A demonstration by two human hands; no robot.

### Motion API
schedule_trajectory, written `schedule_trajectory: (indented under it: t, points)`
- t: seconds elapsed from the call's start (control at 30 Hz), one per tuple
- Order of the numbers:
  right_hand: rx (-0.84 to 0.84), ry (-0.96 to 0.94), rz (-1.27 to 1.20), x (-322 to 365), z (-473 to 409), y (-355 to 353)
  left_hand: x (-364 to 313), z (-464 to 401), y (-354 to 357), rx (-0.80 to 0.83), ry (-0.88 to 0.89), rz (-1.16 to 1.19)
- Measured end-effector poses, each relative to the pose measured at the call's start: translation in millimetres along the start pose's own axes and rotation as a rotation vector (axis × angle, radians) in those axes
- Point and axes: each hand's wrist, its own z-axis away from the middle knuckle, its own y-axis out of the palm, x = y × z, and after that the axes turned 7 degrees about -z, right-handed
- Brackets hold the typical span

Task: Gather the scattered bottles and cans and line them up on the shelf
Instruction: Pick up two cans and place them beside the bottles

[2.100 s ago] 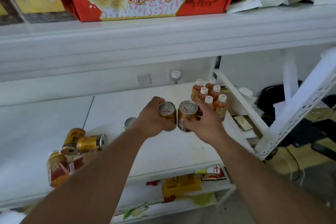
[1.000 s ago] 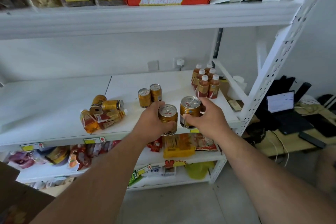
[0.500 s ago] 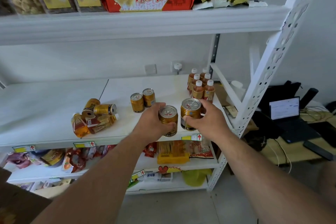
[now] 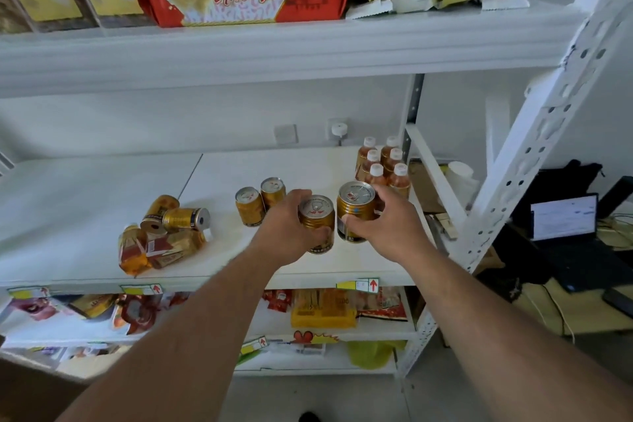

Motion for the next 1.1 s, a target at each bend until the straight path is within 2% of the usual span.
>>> schedule_trajectory:
  t: [0.37, 0.53, 0.73, 1.1]
  points:
    - [-0.064, 0.059, 0.074, -2, -100, 39, 38, -112, -23, 0.035, -0.01, 0.001]
    - [-0.098, 0.109, 0.08, -8, -134, 56, 45, -153, -31, 0.066, 0.035, -0.103]
    - [-0.077, 0.108, 0.087, -24, -163, 66, 50, -191, -22, 0.155, 0.05, -0.133]
    - [-0.059, 0.167, 0.069, -69, -224, 91, 65, -242, 0, 0.201, 0.024, -0.218]
